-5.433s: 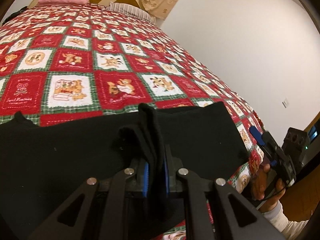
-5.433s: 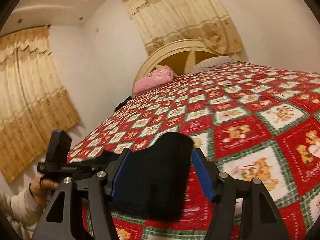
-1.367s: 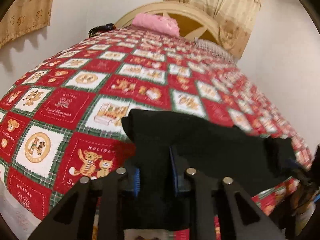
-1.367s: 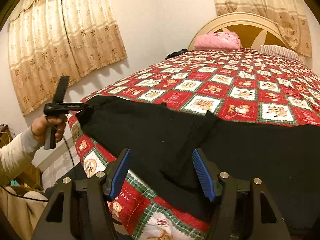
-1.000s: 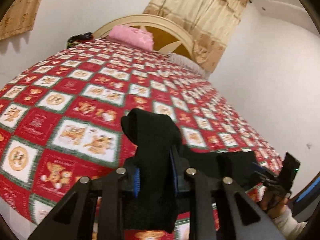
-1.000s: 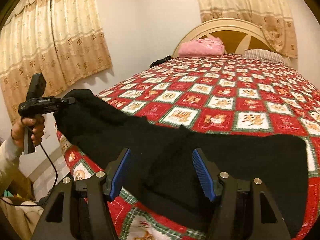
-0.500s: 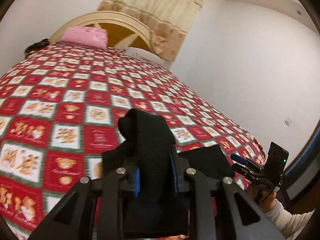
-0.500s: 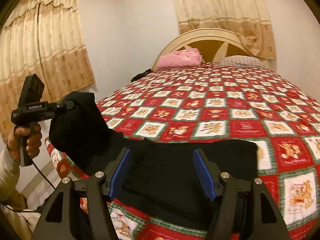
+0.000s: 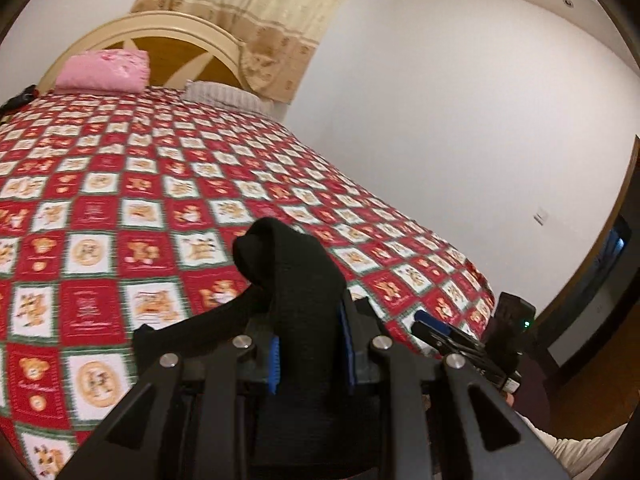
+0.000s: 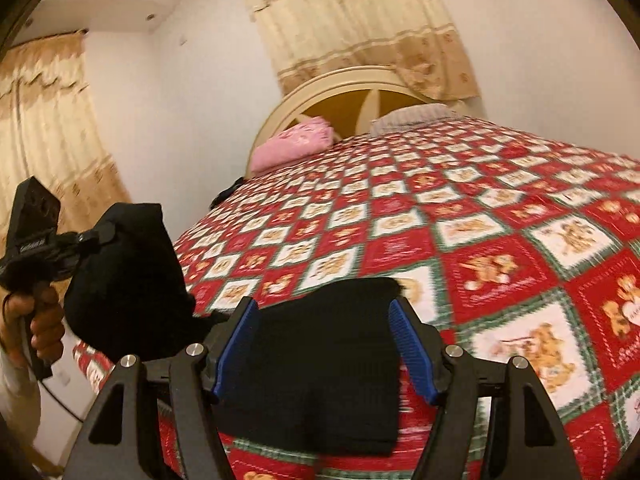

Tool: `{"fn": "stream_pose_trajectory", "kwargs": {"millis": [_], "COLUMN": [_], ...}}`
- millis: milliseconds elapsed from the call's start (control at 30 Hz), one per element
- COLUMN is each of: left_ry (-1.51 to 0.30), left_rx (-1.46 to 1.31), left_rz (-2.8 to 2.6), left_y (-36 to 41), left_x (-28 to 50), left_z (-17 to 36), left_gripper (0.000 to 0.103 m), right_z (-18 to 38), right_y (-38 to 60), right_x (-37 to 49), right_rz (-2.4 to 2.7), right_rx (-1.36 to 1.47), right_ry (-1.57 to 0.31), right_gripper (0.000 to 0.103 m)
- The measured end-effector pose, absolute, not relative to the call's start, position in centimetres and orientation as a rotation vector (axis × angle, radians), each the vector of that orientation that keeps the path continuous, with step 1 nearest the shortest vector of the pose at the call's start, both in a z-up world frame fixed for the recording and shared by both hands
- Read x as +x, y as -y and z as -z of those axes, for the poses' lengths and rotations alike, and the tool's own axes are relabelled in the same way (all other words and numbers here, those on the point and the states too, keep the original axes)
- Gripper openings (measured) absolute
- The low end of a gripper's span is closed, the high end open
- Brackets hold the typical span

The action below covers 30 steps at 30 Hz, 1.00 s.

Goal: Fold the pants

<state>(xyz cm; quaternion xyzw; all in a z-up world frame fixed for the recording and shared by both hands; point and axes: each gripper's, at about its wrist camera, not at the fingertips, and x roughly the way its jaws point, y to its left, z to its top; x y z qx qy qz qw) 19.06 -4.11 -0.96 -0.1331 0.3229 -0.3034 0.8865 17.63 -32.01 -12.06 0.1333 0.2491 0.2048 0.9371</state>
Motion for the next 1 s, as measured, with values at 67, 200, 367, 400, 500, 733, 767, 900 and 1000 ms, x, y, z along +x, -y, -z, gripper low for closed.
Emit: {"fn": "stream_pose_trajectory", "kwargs": {"millis": [67,200,367,400,500,733,767,900,1000], "left_ry": [-0.683,-0.728,-0.807,-0.814,-0.843,-0.851,-0.837,-0.74,-0.697], "left_rx": [-0.26,-0.223,-0.197,-0.179,-0.164,-0.236,-0.225,-0.194,-0.146], "left_rz": [0.647,0.672,0.661,0.65,0.617,0.655,0.663,0.663,0.614], "left_y": [5.4,8.4,11.1,11.7,12.9,15.4,15.9,15.8,13.9], "left_x": [19.2,20.5,21.9,22.0,22.5,22.5,22.2,21.0,20.0], "left_z": [1.1,2.3,5.1,5.8,7.3,7.6,7.2,5.2,4.8], "left_gripper": [0.025,0.025,0.025,0.025,0.025,0.039,0.046,0.061,0.072], "right_z": [12.3,12.6,12.8,12.8,13.3,14.1,14.1,14.2,13.9], "right_y": [32.8,33.9,35.3,35.5,36.0,36.5,36.6,36.7,36.7], "right_x": [17.7,17.9,18.1,18.1,18.4,18.6,18.6,18.4,18.1], "right_rz": [-0.395,-0.361,-0.332,-0.328,-0.314,-0.289,-0.284,-0.277,-0.302], "right_rx": [0.286,0.307,0.351,0.361,0.389,0.415,0.417,0.421,0.433], "right_ry": [-0.51,-0.506,-0.505,-0.507,-0.519,-0.532,-0.529,-0.529,-0.528], "right_gripper": [0.07,0.07,0.07,0.07,0.071,0.071,0.071,0.071,0.071]}}
